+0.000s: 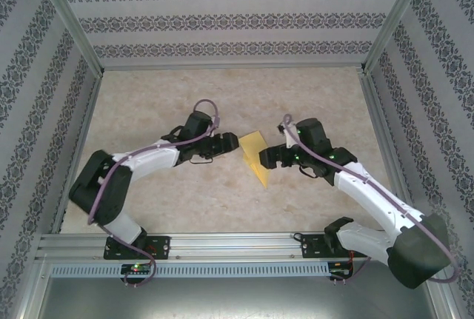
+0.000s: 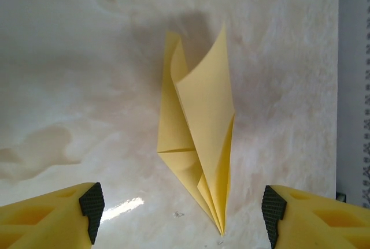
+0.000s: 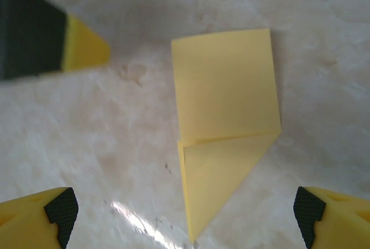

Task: Fold a paper plane with a square sheet of paper (fold left side to right side)
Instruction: Turn over the paper at the center of the table, then fold the wing for the fifth time at the center of the table.

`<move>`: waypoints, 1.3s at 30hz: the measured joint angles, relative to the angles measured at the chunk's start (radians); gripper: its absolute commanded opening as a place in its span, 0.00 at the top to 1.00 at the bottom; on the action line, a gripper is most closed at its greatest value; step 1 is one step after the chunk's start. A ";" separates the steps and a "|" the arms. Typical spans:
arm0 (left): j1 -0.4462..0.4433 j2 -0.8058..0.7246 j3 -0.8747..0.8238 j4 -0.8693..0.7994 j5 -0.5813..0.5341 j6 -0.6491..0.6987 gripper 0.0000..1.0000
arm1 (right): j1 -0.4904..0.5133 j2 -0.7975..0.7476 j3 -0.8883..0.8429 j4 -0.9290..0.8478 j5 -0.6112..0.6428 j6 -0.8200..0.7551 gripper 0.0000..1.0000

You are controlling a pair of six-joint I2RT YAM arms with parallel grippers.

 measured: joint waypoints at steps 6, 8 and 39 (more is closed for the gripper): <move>-0.040 0.152 0.090 0.062 0.053 -0.026 0.28 | -0.119 -0.011 -0.121 0.200 -0.131 0.157 0.02; -0.044 0.182 0.109 0.083 0.062 -0.034 0.31 | -0.129 -0.019 -0.143 0.233 -0.147 0.186 0.02; 0.045 0.049 -0.105 0.317 0.267 0.152 1.00 | -0.235 0.433 -0.076 0.619 -0.549 0.228 0.23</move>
